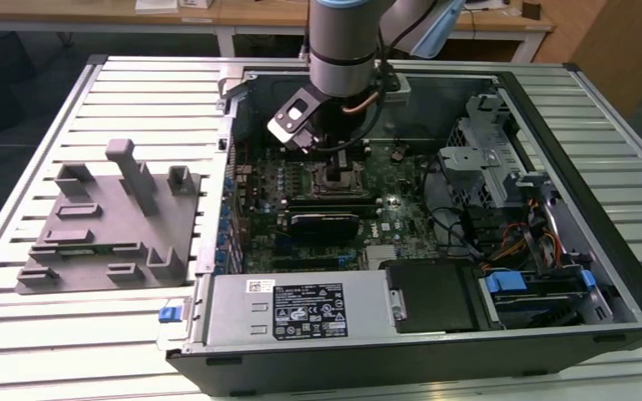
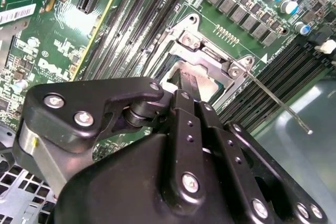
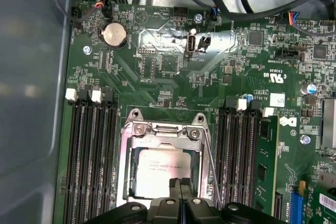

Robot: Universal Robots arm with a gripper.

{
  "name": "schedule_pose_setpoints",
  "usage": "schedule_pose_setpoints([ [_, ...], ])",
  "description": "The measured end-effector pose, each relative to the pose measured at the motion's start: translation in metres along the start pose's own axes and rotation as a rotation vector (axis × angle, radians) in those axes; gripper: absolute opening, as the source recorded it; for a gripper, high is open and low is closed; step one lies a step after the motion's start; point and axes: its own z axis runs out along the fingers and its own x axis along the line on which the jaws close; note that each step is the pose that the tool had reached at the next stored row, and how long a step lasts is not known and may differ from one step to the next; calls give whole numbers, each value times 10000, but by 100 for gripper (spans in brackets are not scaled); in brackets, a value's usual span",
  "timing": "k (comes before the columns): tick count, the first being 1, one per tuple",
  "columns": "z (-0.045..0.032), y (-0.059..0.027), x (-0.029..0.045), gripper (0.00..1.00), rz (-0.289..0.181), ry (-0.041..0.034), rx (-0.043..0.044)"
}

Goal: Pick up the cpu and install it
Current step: 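Close the cpu cover, then install the first cpu locking lever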

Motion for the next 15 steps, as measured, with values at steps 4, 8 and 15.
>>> schedule_pose_setpoints([
  [4,1,24,5,11,0,0,1],
  [8,1,44,17,11,0,0,0],
  [15,1,50,20,11,0,0,0],
])
